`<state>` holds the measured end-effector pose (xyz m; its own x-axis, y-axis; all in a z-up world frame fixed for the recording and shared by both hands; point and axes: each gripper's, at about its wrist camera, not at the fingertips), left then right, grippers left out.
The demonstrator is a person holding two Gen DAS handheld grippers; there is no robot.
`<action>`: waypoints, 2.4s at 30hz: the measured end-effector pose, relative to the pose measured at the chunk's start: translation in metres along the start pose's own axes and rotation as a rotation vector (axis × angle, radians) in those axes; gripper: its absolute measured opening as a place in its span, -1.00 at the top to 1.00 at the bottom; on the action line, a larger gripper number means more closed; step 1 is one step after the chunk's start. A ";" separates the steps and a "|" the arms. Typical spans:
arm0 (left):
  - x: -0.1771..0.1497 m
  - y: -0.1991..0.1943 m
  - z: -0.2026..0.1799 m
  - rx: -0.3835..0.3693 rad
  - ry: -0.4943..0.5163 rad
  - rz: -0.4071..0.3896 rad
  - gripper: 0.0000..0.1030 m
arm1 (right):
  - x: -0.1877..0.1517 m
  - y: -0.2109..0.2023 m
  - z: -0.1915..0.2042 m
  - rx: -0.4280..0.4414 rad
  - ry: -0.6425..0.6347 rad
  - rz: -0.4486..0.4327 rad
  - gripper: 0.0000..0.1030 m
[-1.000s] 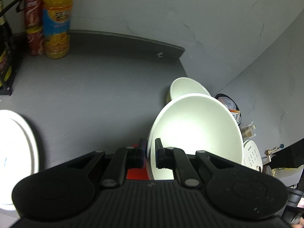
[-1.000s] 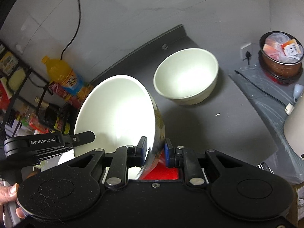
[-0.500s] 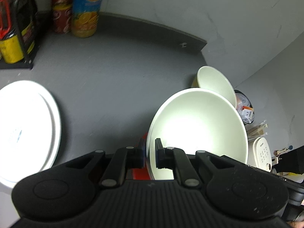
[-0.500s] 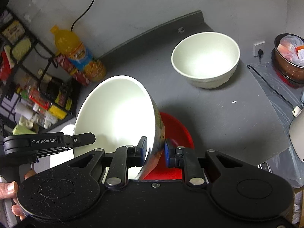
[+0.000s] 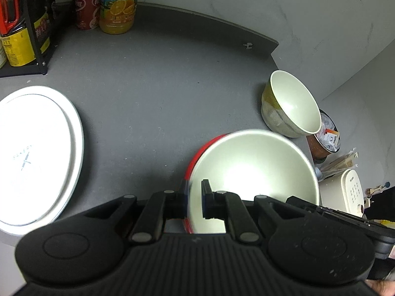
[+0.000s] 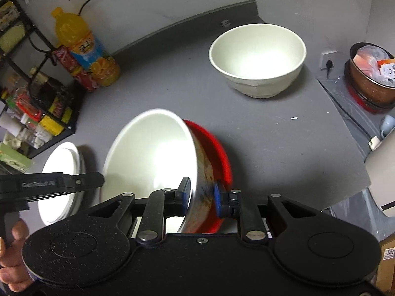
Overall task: Organize plates and bowls
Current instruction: 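Lift the large white bowl with both grippers and carry it over the red bowl, then lower the large white bowl into the red bowl and open both grippers, then close both grippers on the rim of the smaller cream bowl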
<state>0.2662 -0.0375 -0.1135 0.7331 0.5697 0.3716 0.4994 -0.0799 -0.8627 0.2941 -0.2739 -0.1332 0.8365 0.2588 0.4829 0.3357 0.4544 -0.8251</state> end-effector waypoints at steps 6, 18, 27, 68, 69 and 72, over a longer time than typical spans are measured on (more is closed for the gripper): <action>0.001 0.003 -0.004 0.016 0.017 0.000 0.83 | 0.002 0.004 -0.007 0.022 0.003 0.000 0.60; 0.022 -0.017 -0.003 0.012 0.003 -0.046 0.75 | 0.012 -0.021 -0.021 0.053 0.037 -0.072 0.62; 0.036 -0.021 -0.029 0.022 0.077 -0.082 0.03 | 0.016 -0.025 -0.026 0.042 0.088 -0.103 0.37; 0.128 0.114 -0.109 -0.088 0.132 0.011 -0.17 | 0.086 0.020 -0.116 -0.100 0.411 -0.208 -0.27; 0.131 0.119 -0.110 -0.084 0.127 0.016 -0.17 | 0.087 0.023 -0.118 -0.101 0.417 -0.205 -0.27; 0.137 0.132 -0.115 -0.077 0.128 0.031 -0.17 | 0.092 0.032 -0.122 -0.108 0.424 -0.192 -0.27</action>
<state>0.4857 -0.0638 -0.1367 0.7990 0.4571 0.3906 0.5062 -0.1608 -0.8473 0.4347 -0.3391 -0.1510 0.8504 -0.2022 0.4858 0.5258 0.3627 -0.7694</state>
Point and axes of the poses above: each gripper's, at about its wrist camera, not at the fingertips, and y roughly the way its jaws point, z to its left, x to its top
